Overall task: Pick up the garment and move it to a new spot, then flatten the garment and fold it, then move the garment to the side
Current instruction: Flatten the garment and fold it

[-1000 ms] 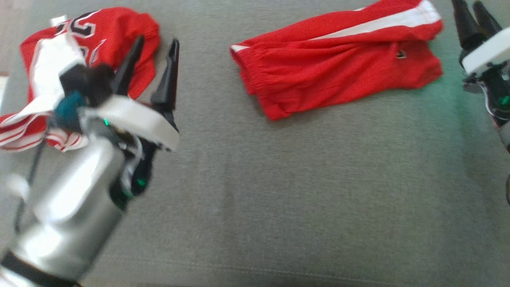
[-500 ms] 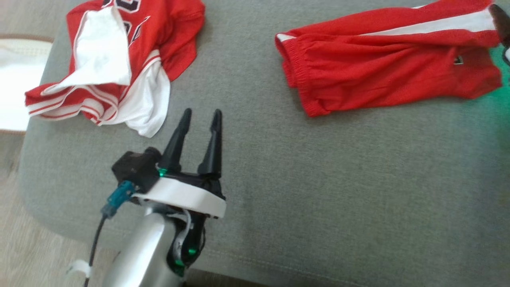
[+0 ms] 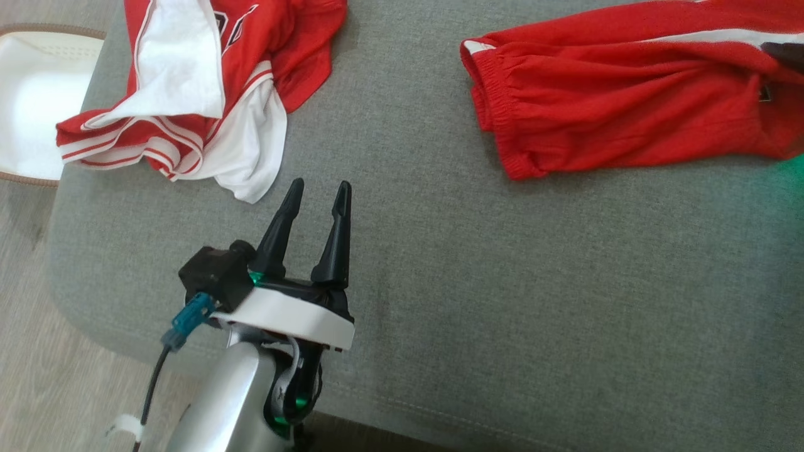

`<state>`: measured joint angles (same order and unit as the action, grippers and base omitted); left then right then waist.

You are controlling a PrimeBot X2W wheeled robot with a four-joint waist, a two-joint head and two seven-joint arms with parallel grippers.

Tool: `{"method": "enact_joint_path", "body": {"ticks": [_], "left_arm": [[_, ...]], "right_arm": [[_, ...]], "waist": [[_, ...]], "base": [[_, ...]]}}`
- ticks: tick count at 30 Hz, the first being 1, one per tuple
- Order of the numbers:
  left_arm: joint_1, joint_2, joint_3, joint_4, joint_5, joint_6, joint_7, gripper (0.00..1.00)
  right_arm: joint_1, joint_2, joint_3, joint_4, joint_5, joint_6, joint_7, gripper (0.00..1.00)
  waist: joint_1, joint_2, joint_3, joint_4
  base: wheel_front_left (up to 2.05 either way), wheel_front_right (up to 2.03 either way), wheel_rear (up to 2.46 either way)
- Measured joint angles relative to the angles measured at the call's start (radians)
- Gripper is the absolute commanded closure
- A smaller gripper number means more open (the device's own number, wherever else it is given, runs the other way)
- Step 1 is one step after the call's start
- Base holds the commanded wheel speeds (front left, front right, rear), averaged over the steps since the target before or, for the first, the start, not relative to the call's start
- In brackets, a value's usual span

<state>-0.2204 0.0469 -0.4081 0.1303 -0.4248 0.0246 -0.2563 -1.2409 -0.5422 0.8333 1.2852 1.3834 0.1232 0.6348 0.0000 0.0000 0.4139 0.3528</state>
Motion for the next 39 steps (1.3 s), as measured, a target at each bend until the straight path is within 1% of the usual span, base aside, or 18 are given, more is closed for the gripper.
{"method": "enact_joint_path", "body": {"ticks": [2,7,8,9,10,11,13,19,22,23,27,31,35,38,39], "left_arm": [[0.0,-0.001,-0.002,-0.001,-0.01,0.003,0.0,0.0],[0.0,-0.001,-0.008,-0.008,-0.023,0.012,0.0,0.0],[0.0,-0.001,-0.008,-0.012,-0.026,0.014,0.0,0.0],[0.0,-0.001,-0.01,-0.015,-0.027,0.019,0.0,0.0],[0.0,-0.001,-0.012,-0.015,-0.026,0.02,0.0,0.0],[0.0,-0.001,-0.014,-0.015,-0.026,0.02,0.0,0.0],[-0.001,-0.001,-0.018,-0.015,-0.026,0.02,0.0,0.0],[0.002,-0.002,0.002,-0.012,-0.025,0.02,0.0,0.0],[0.016,-0.002,0.018,-0.012,-0.014,0.019,0.0,0.0],[0.016,-0.002,0.018,-0.012,-0.014,0.019,0.0,0.0],[0.046,-0.002,0.061,-0.01,0.01,0.018,0.0,0.0],[0.079,-0.003,0.092,0.001,0.021,0.006,0.0,0.0],[0.099,-0.001,0.105,0.005,0.031,-0.008,0.0,0.0],[0.099,-0.001,0.104,0.005,0.031,-0.008,0.0,0.0],[0.099,-0.002,0.101,0.006,0.031,-0.008,0.0,0.0]], "right_arm": [[-0.012,0.001,0.001,0.002,0.0,0.0,0.047,0.0],[-0.013,0.008,0.0,0.002,0.007,0.0,0.112,0.0],[-0.013,0.012,0.001,0.002,0.005,0.001,0.115,0.07],[-0.013,0.016,0.003,0.002,0.003,0.001,0.111,0.41],[-0.013,0.021,0.006,0.003,-0.004,0.001,0.102,0.89],[-0.013,0.026,0.01,0.004,-0.01,0.001,0.09,1.0],[-0.001,0.036,0.012,0.009,-0.016,0.001,0.061,1.0],[0.059,0.065,0.025,-0.031,-0.039,0.001,-0.103,1.0],[0.097,0.067,0.027,-0.072,-0.038,0.001,-0.157,1.0],[0.097,0.067,0.027,-0.072,-0.038,0.001,-0.157,1.0],[0.149,0.068,0.023,-0.127,-0.035,0.001,-0.236,1.0],[0.2,0.066,0.021,-0.168,-0.025,0.001,-0.292,1.0],[0.239,0.05,0.021,-0.184,-0.025,0.001,-0.347,1.0],[0.25,0.019,0.024,-0.18,-0.03,0.001,-0.381,1.0],[0.249,-0.002,0.031,-0.174,-0.048,0.001,-0.415,1.0]], "waist": [[0.0,0.0,0.002,0.002],[0.0,0.0,-0.002,0.003],[0.0,0.0,-0.004,0.003],[0.0,0.0,-0.004,0.002],[0.0,0.0,-0.006,0.002],[0.0,0.0,-0.008,0.001],[0.0,0.0,-0.015,-0.002],[0.0,0.0,-0.051,-0.023],[0.0,0.0,-0.077,-0.043],[0.0,0.0,-0.077,-0.043],[0.0,0.0,-0.117,-0.081],[0.0,0.0,-0.157,-0.128],[0.0,0.0,-0.185,-0.176],[0.0,0.0,-0.197,-0.205],[0.0,0.0,-0.204,-0.216]], "base": [[0.0,0.0,0.0],[0.0,0.0,0.0],[0.0,0.0,0.0],[0.0,0.0,0.0],[0.0,0.0,0.0],[0.0,0.0,0.0],[0.0,0.0,0.0],[0.0,0.0,0.0],[0.0,0.0,0.0],[0.0,0.0,0.0],[0.0,0.0,0.0],[0.0,0.0,0.0],[0.0,0.0,0.0],[0.0,0.0,0.0],[0.0,0.0,0.0]]}}
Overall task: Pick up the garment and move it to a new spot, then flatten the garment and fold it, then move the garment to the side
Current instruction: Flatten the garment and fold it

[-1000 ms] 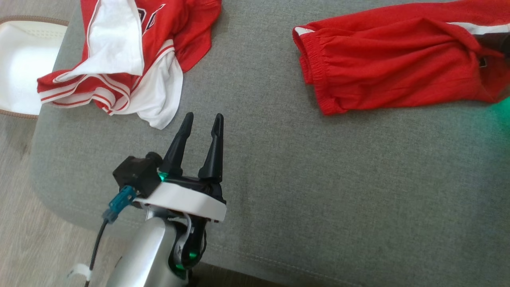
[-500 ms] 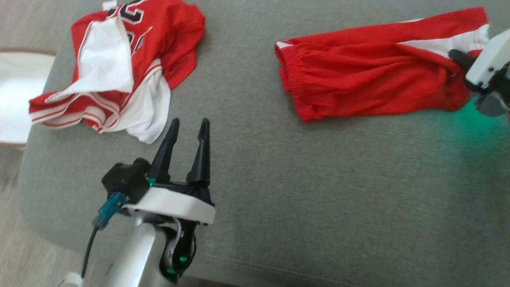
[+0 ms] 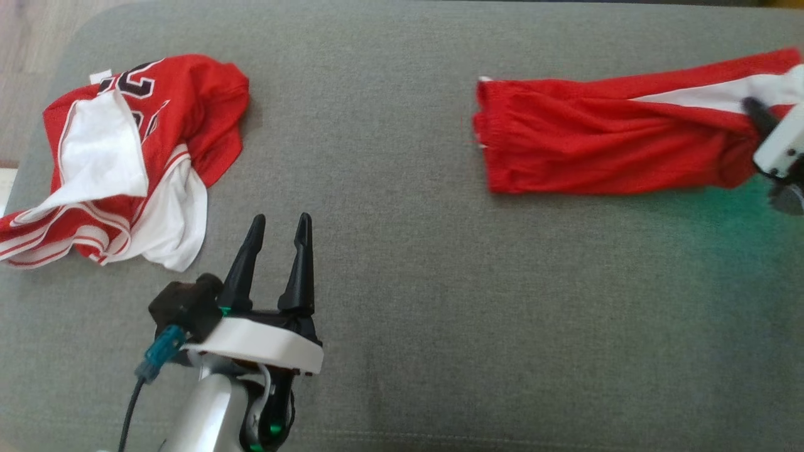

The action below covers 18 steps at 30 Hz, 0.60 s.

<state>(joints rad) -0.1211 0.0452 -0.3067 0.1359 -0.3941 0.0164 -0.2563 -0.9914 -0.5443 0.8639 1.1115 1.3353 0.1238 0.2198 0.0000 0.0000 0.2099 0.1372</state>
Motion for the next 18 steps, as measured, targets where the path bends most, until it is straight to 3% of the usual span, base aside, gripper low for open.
{"method": "enact_joint_path", "body": {"ticks": [6,18], "left_arm": [[0.02,0.001,-0.001,0.012,-0.006,0.0,0.0,0.0],[0.036,0.001,-0.007,0.03,-0.028,-0.003,0.0,0.0]], "right_arm": [[-0.005,0.014,0.044,-0.019,-0.069,0.0,-0.094,1.0],[-0.052,0.195,0.163,-0.062,-0.126,0.0,-0.095,1.0]], "waist": [[0.0,0.0,-0.015,-0.001],[0.0,0.0,-0.03,0.068]], "base": [[0.0,0.0,0.0],[0.0,0.0,0.0]]}}
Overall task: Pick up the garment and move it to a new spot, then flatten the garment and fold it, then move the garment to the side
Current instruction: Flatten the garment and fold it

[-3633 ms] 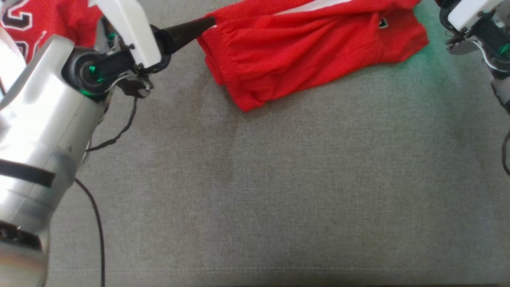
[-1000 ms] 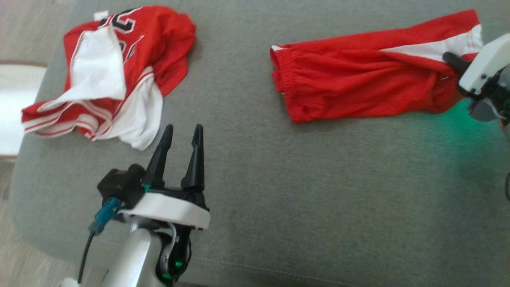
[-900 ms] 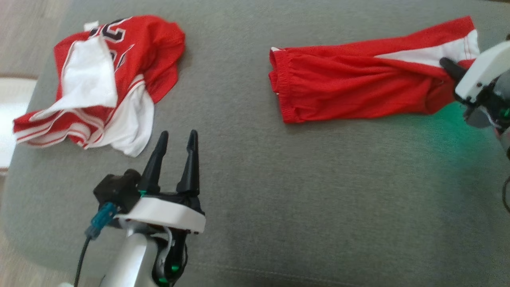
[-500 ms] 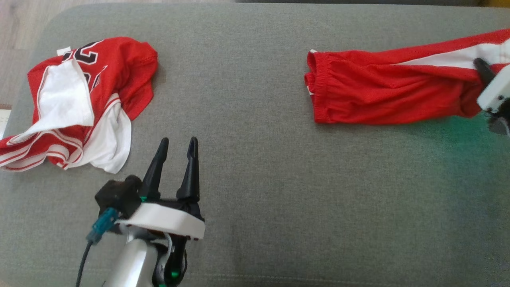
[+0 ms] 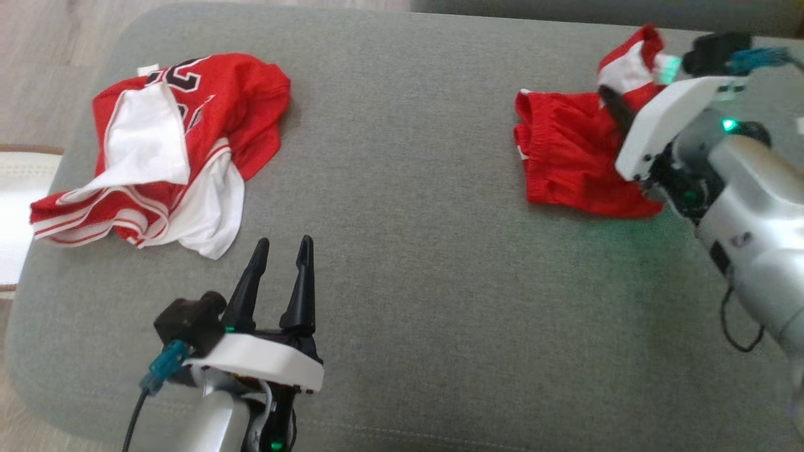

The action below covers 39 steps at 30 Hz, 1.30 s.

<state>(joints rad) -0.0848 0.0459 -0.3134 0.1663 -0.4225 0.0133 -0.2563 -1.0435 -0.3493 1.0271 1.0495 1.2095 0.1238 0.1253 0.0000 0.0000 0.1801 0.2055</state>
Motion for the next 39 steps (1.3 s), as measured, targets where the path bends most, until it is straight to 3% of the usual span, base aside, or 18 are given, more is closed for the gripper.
{"method": "enact_joint_path", "body": {"ticks": [8,9,12,13,14,18,24,28,32,39], "left_arm": [[0.0,0.0,-0.002,0.0,-0.005,0.001,0.0,0.0],[0.0,0.0,-0.003,0.0,-0.005,0.002,0.0,0.0],[0.0,0.0,-0.004,0.0,-0.005,0.004,0.0,0.0],[0.0,0.0,-0.004,0.0,-0.005,0.004,0.0,0.0],[0.0,0.0,-0.003,0.001,-0.005,0.004,0.0,0.0],[0.0,0.0,-0.003,0.003,-0.005,0.004,0.0,0.0],[0.002,0.0,-0.001,0.009,-0.004,0.005,0.0,0.0],[0.015,0.0,0.005,0.012,-0.004,0.005,0.0,0.0],[0.041,0.0,0.008,0.012,-0.004,0.004,0.0,0.0],[0.042,0.001,0.007,0.0,-0.004,0.003,0.0,0.0]], "right_arm": [[0.0,0.065,0.02,0.093,-0.006,0.0,0.006,1.0],[0.0,0.071,0.022,0.097,-0.006,0.0,0.003,0.96],[0.0,0.088,0.027,0.101,-0.006,0.0,-0.009,0.58],[-0.001,0.093,0.028,0.101,-0.006,0.0,-0.021,0.17],[-0.002,0.097,0.029,0.101,-0.006,0.0,-0.033,0.0],[-0.003,0.104,0.033,0.072,-0.004,0.0,-0.086,0.0],[0.0,0.084,0.034,-0.091,0.033,0.0,-0.17,0.0],[0.007,0.034,0.03,-0.167,0.04,0.0,-0.244,0.0],[0.011,-0.055,-0.013,-0.221,0.052,0.0,-0.339,0.0],[0.074,-0.194,-0.136,-0.198,0.022,0.0,-0.376,0.0]], "waist": [[0.0,0.0,0.003,0.029],[0.0,0.0,0.004,0.03],[0.0,0.0,0.006,0.028],[0.0,0.0,0.007,0.027],[0.0,0.0,0.007,0.025],[0.0,0.0,0.006,0.016],[0.0,0.0,-0.017,0.0],[0.0,0.0,-0.032,-0.014],[0.0,0.0,-0.048,-0.032],[0.0,0.0,-0.061,-0.039]], "base": [[0.0,0.0,0.0],[0.0,0.0,0.0],[0.0,0.0,0.0],[0.0,0.0,0.0],[0.0,0.0,0.0],[0.0,0.0,0.0],[0.0,0.0,0.0],[0.0,0.0,0.0],[0.0,0.0,0.0],[0.0,0.0,0.0]]}}
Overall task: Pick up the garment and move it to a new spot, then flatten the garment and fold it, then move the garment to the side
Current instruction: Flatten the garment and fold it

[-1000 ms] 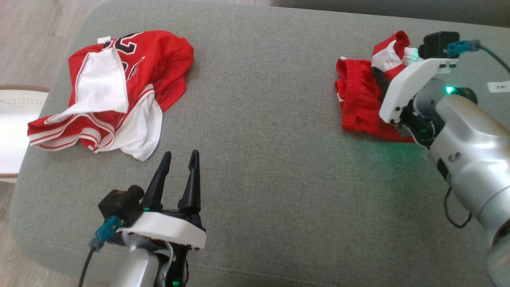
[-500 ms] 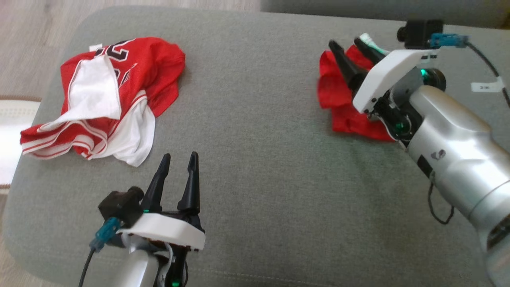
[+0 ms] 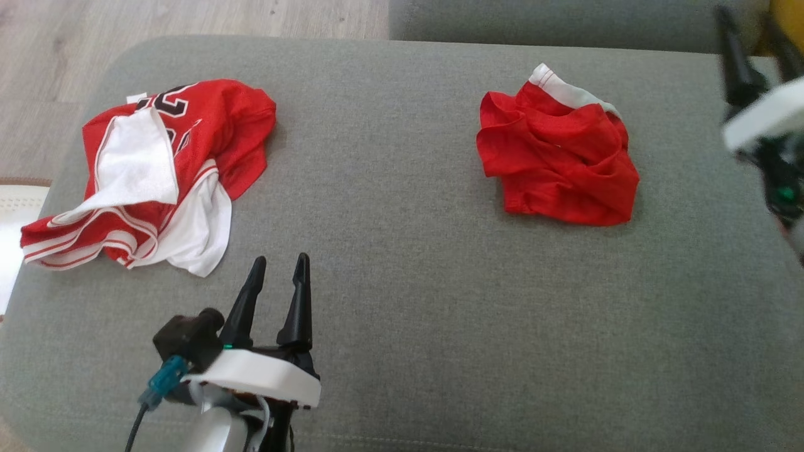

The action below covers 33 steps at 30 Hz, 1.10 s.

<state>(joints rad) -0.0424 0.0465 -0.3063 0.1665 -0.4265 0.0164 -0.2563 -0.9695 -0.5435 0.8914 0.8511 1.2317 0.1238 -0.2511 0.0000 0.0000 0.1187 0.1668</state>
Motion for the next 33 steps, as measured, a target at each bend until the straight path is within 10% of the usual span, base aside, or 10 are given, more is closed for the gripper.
{"method": "enact_joint_path", "body": {"ticks": [10,11,12,33], "left_arm": [[-0.004,0.0,-0.01,-0.005,0.0,0.0,0.0,0.0],[-0.007,0.0,-0.015,-0.006,0.0,0.0,0.0,0.0],[-0.01,0.0,-0.02,-0.006,0.0,0.0,0.0,0.0],[-0.051,0.0,-0.035,-0.003,-0.025,0.01,0.0,0.0]], "right_arm": [[0.077,0.029,-0.036,0.168,-0.086,0.0,0.012,0.07],[0.074,0.036,-0.029,0.186,-0.092,0.0,0.028,0.92],[0.071,0.041,-0.024,0.205,-0.095,0.0,0.053,1.0],[0.027,0.207,0.131,0.06,-0.062,0.0,0.206,1.0]], "waist": [[0.0,0.0,0.043,0.018],[0.0,0.0,0.051,0.022],[0.0,0.0,0.06,0.027],[0.0,0.0,0.117,0.103]], "base": [[0.0,0.0,0.0],[0.0,0.0,0.0],[0.0,0.0,0.0],[0.0,0.0,0.0]]}}
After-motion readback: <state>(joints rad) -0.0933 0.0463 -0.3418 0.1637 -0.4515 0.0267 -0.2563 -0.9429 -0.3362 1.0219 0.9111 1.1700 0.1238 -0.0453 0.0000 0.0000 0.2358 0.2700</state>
